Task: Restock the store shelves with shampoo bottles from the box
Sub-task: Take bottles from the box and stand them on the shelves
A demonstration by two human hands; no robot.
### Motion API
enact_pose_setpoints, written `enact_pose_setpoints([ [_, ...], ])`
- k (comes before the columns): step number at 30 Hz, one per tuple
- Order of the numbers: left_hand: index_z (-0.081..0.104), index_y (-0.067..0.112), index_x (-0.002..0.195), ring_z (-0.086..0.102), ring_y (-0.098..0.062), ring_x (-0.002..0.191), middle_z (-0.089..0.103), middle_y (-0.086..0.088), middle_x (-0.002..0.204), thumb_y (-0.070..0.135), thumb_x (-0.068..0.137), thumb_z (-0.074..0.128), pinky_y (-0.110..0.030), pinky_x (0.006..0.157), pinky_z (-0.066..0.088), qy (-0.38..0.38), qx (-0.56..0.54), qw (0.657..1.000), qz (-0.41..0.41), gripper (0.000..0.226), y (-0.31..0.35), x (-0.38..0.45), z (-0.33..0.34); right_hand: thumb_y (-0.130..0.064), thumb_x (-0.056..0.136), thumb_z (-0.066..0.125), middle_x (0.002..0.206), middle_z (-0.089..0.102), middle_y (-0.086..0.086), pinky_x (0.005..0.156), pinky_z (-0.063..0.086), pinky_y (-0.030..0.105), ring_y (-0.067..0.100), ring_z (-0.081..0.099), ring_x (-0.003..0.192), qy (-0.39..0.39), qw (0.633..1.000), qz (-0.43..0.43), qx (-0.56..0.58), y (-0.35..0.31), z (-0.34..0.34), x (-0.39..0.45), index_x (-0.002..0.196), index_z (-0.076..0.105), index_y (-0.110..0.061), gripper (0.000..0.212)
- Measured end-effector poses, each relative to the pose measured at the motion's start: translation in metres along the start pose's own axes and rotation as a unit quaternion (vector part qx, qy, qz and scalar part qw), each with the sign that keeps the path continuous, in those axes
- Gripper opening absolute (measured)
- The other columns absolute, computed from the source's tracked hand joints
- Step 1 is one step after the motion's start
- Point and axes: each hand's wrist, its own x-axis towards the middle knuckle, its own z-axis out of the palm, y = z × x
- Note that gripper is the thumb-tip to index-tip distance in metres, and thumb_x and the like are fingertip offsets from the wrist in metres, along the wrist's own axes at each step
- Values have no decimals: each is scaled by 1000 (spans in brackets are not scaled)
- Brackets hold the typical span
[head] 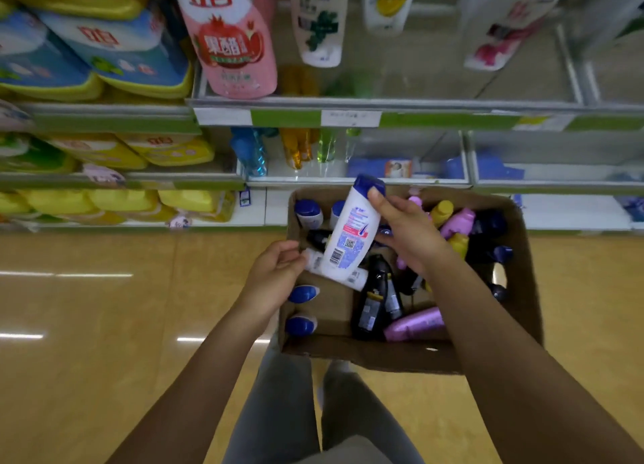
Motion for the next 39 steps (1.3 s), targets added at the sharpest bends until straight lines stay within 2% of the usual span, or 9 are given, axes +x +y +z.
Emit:
enact_pose_setpoints([
  [4,51,25,130,64,-4,101,66,9,116,34,85,65,-25,91,51,-115,-43,992,33,48,26,-33,13,-42,92,58,83,73,-3,90,51,41,12,68,80,0,999,-40,-18,-41,-2,-31,95,70,-17,29],
  [8,60,27,113,68,-12,100,72,4,107,22,81,65,-27,87,55,-187,-116,972,76,32,44,-63,24,-46,92,57,80,72,0,84,53,35,14,69,77,-19,997,-72,-29,-72,3,-59,95,70,-12,36],
  [14,61,16,116,69,-19,98,72,-3,107,6,87,62,-31,79,58,-160,-150,967,131,30,51,-85,28,-45,94,55,70,70,-6,59,52,24,7,67,64,-23,990,-122,-73,-102,8,-96,90,67,-14,34],
  [19,62,25,114,69,-18,98,72,1,106,11,83,69,-35,81,57,-87,-125,968,200,35,55,-99,34,-42,84,70,95,71,0,68,61,39,17,72,83,3,975,-146,-165,-116,13,-116,107,61,-21,32],
  [24,58,39,114,61,4,94,64,21,106,26,77,76,-11,69,51,66,12,933,353,42,63,-119,49,-39,81,75,98,66,9,70,62,42,23,70,87,49,977,-158,-134,-122,23,-124,112,55,-14,44],
  [27,58,40,111,61,3,98,65,20,106,31,77,74,-15,75,53,22,-26,953,301,39,74,-126,44,-28,86,72,100,68,13,65,61,33,24,70,84,39,975,-193,-106,-131,21,-131,113,56,-9,37],
  [31,59,21,112,68,-23,101,73,0,104,19,67,77,-41,92,54,-192,-201,950,141,48,88,-124,27,-25,91,65,104,71,14,73,61,39,25,71,83,-14,978,-197,-71,-138,20,-138,109,59,-9,25],
  [35,57,25,104,68,-5,88,69,4,102,17,62,86,-22,71,56,-48,-90,973,208,52,94,-128,31,-24,93,62,105,72,12,84,59,44,24,71,95,-33,976,-200,-84,-141,19,-141,113,61,-8,26],
  [39,48,24,107,62,9,77,61,10,100,14,66,84,-10,54,49,61,-80,953,286,55,96,-134,38,-21,93,63,107,73,11,87,57,47,25,71,99,-68,976,-194,-77,-147,19,-145,124,56,-8,35],
])
